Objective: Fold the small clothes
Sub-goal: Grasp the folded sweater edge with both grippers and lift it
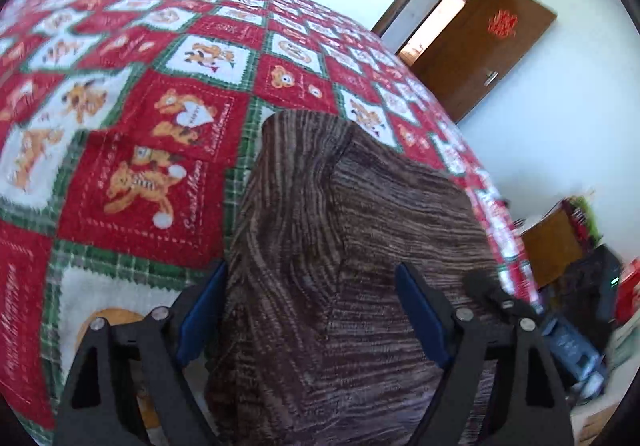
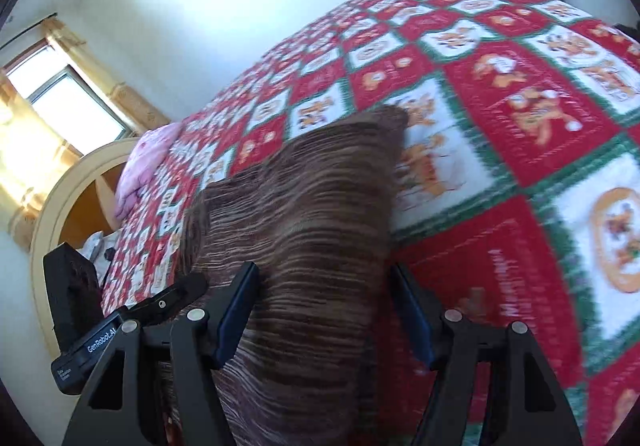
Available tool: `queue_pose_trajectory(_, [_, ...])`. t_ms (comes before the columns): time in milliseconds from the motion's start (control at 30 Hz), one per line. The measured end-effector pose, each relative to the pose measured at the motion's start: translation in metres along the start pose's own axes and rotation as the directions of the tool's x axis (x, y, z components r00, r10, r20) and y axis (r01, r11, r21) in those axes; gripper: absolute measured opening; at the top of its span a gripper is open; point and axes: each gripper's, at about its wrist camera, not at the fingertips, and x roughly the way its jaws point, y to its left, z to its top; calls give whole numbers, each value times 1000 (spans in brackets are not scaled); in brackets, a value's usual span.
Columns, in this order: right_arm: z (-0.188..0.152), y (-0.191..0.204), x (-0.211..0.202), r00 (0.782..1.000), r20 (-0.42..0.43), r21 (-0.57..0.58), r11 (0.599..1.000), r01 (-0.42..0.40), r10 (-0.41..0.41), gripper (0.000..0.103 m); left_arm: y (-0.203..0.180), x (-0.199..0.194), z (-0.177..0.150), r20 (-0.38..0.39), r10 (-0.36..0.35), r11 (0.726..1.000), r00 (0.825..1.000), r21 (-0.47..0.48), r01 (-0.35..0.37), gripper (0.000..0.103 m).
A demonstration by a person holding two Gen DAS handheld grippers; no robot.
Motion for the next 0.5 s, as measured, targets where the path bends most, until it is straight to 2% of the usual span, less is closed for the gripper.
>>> queue_pose_trajectory(67, [-4,11,7,1000,-9,-52,998,21,-21,67,7,-2,0,-6,-29,999,1000,-15,29,79])
queue_pose_trajectory(100, [-5,17,11,999,-17,-89,995,47,-49,59,9,-3,1,-9,-35,999,999,-15,35,77])
queue_pose_trajectory(133, [-7,23,14,997,-24,-125,989,74,-77,46,10,-4,0,-14,-38,999,999,-15,38,71])
queue_pose_trajectory(200, [-9,29,14,995,-21,-144,985,94,-98,36,13,-4,0,-22,-51,998,998,-23,51,52])
queue_pose_trajectory(233, [-10,29,14,995,-16,-147,984,99,-103,32,17,-3,-1,-34,-88,995,996,-45,86,35])
queue_pose_trajectory(267, [-11,33,14,994,-10,-152,983,107,-110,31,20,-1,-1,-43,-123,990,991,-72,120,30])
queue_pose_trajectory(333, [-14,41,14,989,4,-183,972,147,-149,28,21,-3,-3,-34,-129,989,991,-82,126,29])
queue_pose_trajectory(500, [-15,61,1,977,54,-264,940,215,-208,24,3,-13,-3,-6,-77,997,997,-28,77,25])
